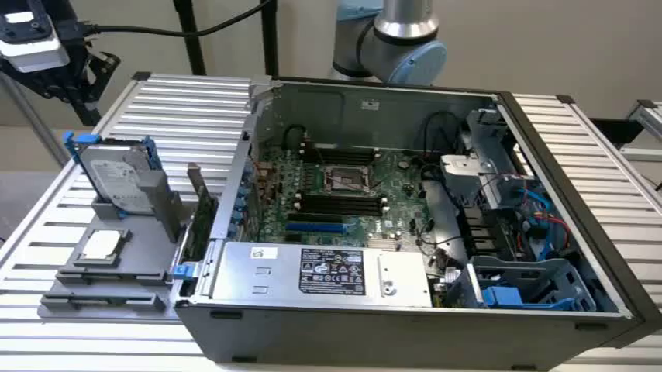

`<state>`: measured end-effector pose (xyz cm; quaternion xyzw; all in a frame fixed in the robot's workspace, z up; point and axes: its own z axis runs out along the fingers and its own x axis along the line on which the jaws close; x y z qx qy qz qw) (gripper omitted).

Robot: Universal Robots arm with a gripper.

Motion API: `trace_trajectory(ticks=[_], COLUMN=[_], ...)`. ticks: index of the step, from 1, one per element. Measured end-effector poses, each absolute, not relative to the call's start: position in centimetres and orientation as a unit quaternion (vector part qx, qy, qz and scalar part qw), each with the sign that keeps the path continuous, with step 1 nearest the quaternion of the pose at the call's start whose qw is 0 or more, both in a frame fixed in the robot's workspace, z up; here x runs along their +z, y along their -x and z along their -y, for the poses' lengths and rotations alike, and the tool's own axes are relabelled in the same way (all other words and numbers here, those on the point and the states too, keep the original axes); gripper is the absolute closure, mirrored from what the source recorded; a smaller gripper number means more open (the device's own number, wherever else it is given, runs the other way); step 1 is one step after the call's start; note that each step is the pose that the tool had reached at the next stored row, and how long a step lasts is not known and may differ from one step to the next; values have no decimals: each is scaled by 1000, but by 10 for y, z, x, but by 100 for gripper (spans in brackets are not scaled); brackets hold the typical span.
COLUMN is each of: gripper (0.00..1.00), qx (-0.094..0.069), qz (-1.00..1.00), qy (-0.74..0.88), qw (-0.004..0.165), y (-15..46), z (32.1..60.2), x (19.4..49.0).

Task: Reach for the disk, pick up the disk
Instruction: 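Pick up the disk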

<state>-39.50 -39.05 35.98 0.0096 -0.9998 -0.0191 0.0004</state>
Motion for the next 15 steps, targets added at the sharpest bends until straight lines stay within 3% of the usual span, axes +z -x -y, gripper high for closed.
trace_trajectory(ticks=[15], gripper=[89], qx=[-19], qz=[1000], qy=[-9], qw=[1], y=[396], z=[391], x=[360])
